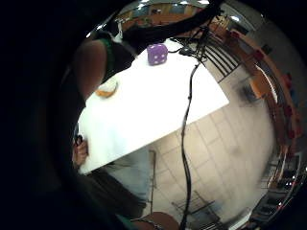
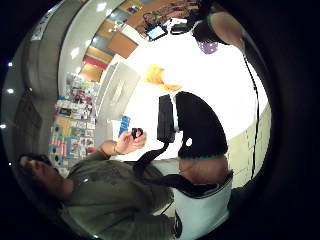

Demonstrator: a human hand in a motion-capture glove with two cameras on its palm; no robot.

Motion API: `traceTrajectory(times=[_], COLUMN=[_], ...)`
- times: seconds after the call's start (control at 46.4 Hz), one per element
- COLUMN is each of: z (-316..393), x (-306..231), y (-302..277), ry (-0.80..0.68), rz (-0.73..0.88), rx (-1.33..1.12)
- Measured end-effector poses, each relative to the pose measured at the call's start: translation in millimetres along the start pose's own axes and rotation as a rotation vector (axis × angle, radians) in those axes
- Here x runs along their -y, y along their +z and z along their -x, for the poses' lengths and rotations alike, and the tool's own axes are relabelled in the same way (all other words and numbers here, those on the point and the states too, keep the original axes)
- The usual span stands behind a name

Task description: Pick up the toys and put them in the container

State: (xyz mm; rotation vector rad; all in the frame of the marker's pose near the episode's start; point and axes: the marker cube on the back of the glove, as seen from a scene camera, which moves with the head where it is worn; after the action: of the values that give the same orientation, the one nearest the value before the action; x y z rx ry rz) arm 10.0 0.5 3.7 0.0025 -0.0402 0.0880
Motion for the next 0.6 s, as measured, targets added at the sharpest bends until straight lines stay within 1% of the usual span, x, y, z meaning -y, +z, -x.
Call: traceTrajectory(times=[0.108, 0.151, 0.194, 0.28, 0.302, 0.367, 0.388, 0.453, 0.496, 0.539, 0.582, 0.604], z=[0, -1, -3, -12, -14, -14, -15, -25, -31, -35, -38, -39], x=[33, 48, 63, 109, 123, 162, 173, 208, 229, 248, 262, 265], y=[19, 28, 36, 59, 66, 86, 93, 117, 134, 153, 173, 181], ry=[0.199, 0.256, 0.251, 0.173, 0.187, 0.305, 0.308, 0.209, 0.192, 0.241, 0.321, 0.338], rz=[-0.060, -0.066, -0.068, -0.090, -0.093, -0.125, -0.142, -0.188, -0.211, -0.199, -0.135, -0.091], rx=[0.025, 0.046, 0.063, 0.079, 0.081, 0.082, 0.078, 0.039, -0.013, -0.080, -0.144, -0.169])
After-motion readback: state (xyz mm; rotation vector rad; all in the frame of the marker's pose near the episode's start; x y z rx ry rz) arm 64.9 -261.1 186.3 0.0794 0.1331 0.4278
